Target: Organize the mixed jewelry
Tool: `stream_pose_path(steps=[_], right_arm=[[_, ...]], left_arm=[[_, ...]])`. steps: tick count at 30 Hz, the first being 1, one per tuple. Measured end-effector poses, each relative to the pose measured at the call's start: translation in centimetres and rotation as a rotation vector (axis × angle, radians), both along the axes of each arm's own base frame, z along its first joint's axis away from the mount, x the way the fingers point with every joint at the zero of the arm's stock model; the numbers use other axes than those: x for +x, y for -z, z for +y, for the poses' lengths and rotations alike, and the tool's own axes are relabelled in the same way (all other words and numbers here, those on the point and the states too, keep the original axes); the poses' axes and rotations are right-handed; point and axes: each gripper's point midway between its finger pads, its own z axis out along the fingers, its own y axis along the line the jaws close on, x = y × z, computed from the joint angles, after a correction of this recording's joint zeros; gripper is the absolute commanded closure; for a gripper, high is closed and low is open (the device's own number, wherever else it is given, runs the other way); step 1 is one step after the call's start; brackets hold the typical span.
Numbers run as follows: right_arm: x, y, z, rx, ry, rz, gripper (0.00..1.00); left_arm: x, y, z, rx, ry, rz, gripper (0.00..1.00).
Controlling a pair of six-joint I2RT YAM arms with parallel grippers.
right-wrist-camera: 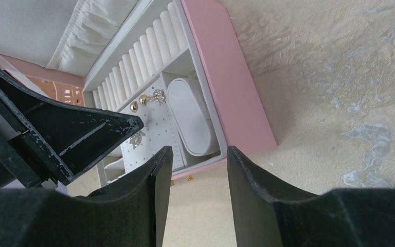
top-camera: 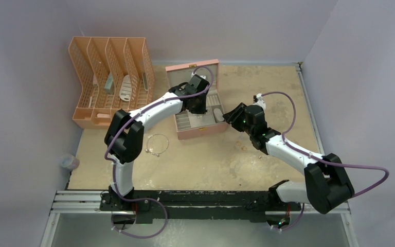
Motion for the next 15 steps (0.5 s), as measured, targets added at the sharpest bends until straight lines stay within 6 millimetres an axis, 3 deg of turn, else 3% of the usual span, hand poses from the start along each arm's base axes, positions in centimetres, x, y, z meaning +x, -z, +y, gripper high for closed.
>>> stream_pose_path(steps=[15], right_arm=[[0.00,0.00,0.00,-0.002,-0.002,-0.001,0.54]], left_arm=[[-0.12,0.12,-0.03,-0.003,0.003,0.004,0.95]])
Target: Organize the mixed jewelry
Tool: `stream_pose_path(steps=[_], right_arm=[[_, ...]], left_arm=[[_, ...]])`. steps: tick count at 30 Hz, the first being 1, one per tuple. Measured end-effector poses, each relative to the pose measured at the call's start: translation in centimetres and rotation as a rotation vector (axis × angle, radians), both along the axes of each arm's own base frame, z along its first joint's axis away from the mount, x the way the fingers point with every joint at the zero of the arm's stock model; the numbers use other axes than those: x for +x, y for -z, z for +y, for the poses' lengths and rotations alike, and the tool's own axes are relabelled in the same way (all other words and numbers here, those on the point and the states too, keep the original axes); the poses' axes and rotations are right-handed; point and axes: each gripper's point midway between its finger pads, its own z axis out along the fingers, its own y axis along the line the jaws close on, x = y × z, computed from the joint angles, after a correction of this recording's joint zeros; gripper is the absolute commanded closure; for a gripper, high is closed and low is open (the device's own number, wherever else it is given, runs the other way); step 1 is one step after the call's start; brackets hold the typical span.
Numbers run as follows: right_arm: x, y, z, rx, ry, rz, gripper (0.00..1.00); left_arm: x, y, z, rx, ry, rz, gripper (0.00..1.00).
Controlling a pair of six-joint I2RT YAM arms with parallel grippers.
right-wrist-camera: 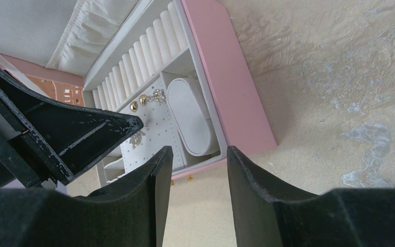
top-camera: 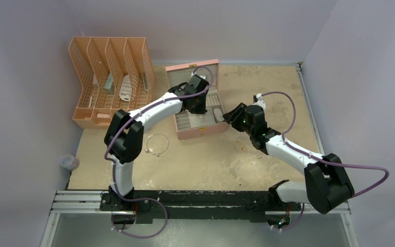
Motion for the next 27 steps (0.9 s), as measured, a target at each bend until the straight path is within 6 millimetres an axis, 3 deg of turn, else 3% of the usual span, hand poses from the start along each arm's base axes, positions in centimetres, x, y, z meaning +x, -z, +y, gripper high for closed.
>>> stream_pose_path(steps=[27], right_arm=[[0.06,-0.08,0.01,-0.003,-0.003,-0.007,0.54]], left_arm=[[-0.35,0.28,0.30,0.012,-0.002,0.011,0.95]])
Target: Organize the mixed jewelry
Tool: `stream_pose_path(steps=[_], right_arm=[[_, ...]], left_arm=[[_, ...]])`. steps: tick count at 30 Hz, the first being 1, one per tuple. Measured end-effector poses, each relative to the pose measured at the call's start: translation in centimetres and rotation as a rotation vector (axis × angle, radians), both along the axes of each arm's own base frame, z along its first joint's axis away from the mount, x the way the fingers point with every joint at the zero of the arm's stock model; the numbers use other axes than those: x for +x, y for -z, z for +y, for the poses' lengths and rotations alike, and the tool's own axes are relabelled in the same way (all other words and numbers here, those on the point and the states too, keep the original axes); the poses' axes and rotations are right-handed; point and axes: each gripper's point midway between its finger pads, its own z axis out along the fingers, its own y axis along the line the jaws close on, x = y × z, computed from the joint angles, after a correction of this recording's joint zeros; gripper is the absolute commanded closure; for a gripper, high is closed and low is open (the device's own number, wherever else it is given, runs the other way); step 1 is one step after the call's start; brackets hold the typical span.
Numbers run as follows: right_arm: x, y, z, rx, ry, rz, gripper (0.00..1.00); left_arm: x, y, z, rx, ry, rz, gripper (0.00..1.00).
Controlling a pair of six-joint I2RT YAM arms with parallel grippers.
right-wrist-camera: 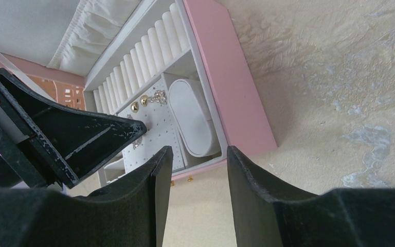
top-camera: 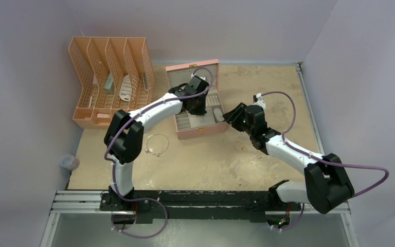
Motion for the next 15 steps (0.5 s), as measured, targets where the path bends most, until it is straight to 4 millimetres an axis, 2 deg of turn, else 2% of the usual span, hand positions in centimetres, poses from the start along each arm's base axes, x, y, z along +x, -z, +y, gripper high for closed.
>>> stream_pose_path(steps=[8,15], right_arm=[[0.01,-0.01,0.00,0.000,0.000,-0.001,0.54],[-0.11,0.23,-0.06,-0.003,0.000,0.003,0.54]], left_arm=[[0.01,0.04,0.01,-0.003,-0.002,-0.004,0.94],[0.02,0.05,0.01,-0.003,-0.002,-0.004,0.87]])
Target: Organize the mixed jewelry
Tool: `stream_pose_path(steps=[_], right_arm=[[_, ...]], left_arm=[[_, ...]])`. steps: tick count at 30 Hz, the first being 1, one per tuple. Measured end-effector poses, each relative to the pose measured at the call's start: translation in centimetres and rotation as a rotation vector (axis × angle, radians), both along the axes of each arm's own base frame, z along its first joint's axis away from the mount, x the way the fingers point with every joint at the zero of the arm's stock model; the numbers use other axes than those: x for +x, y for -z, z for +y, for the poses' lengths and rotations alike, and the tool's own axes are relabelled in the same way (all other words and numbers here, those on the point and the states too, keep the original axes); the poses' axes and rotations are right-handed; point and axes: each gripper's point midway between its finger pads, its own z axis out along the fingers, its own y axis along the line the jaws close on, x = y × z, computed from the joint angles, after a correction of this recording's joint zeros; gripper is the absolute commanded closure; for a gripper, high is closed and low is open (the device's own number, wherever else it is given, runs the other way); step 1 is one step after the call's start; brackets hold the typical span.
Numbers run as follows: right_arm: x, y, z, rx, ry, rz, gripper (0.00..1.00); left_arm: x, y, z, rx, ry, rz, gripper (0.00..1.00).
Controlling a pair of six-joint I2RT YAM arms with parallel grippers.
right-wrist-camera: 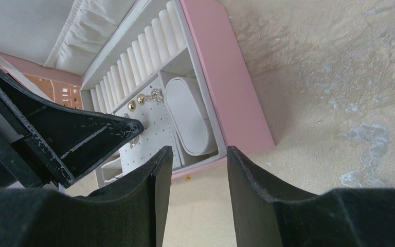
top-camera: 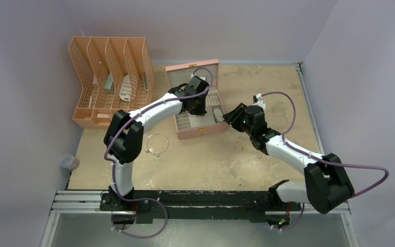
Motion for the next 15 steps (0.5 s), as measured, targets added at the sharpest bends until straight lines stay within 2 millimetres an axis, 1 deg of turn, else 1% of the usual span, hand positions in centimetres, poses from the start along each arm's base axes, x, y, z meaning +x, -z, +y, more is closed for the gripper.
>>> stream_pose_path(steps=[8,15], right_arm=[[0.00,0.01,0.00,0.000,0.000,0.000,0.54],[-0.01,0.02,-0.01,-0.003,-0.002,-0.001,0.54]], left_arm=[[-0.03,0.22,-0.13,0.000,0.004,0.009,0.73],[-0.01,0.12,-0.21,-0.002,0.006,0.007,0.70]])
